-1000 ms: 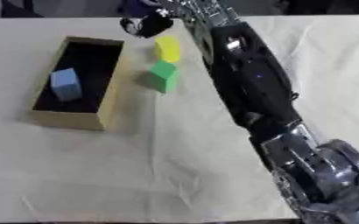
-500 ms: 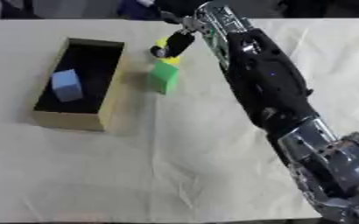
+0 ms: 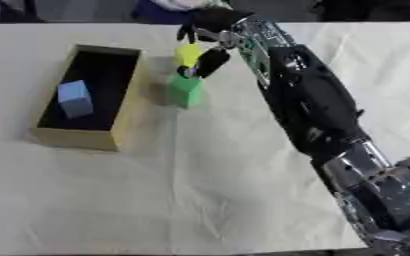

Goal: Pick up objects on the table and place them in the box.

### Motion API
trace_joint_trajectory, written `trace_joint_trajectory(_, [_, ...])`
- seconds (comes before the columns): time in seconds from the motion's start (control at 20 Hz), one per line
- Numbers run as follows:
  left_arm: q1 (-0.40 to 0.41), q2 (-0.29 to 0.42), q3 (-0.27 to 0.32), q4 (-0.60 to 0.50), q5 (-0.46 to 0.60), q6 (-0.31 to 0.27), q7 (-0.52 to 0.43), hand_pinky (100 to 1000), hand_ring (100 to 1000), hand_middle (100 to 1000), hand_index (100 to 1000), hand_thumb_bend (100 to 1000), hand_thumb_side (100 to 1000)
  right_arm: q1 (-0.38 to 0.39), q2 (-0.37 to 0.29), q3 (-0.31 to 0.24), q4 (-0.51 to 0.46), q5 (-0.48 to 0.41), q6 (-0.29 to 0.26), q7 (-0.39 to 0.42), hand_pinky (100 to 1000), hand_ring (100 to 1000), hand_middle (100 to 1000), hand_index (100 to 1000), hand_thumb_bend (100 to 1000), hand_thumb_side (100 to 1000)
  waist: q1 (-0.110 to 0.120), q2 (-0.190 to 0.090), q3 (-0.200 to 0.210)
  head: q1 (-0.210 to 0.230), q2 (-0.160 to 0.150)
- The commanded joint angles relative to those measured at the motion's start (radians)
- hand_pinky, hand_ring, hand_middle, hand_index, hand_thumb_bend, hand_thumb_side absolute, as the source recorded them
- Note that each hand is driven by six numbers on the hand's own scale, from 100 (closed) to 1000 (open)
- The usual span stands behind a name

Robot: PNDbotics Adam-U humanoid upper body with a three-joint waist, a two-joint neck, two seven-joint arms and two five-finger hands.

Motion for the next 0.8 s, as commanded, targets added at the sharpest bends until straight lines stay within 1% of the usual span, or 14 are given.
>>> trace_joint_trajectory(0.05, [-0.003,0.031,0.005,-0.016,-0.006,0.004,-0.002,732,620,721,796,100,744,-0.013,-0.029,0.004,-0.026,-0.029,0.005,0.020,899,935,703,895,326,644,0.003,-0.019,-0.002,0.001,0.005])
trace_joint_trajectory(0.2, [-0.001,0.031,0.006,-0.016,-0.007,0.004,-0.002,732,620,721,796,100,744,-0.001,-0.033,0.010,-0.025,-0.058,0.004,0.049,901,937,704,901,310,677,0.003,-0.019,-0.004,0.001,0.005])
trace_joint_trajectory(0.35, [-0.001,0.030,0.006,-0.016,-0.006,0.004,-0.002,731,620,721,796,100,744,0.010,-0.033,0.018,-0.028,-0.072,0.003,0.072,902,940,719,911,336,697,0.003,-0.019,-0.005,0.000,0.005])
trace_joint_trajectory(0.5, [-0.002,0.029,0.005,-0.016,-0.006,0.004,-0.005,731,619,721,795,100,743,0.023,-0.026,0.019,-0.021,-0.054,0.009,0.080,902,943,727,913,352,716,0.004,-0.018,-0.004,-0.002,0.005])
trace_joint_trajectory(0.8, [-0.003,0.025,0.004,-0.016,-0.004,0.005,-0.008,731,619,722,795,100,744,0.045,0.004,0.010,0.002,-0.022,0.019,0.070,903,941,707,916,359,744,0.005,-0.015,0.001,-0.006,0.005])
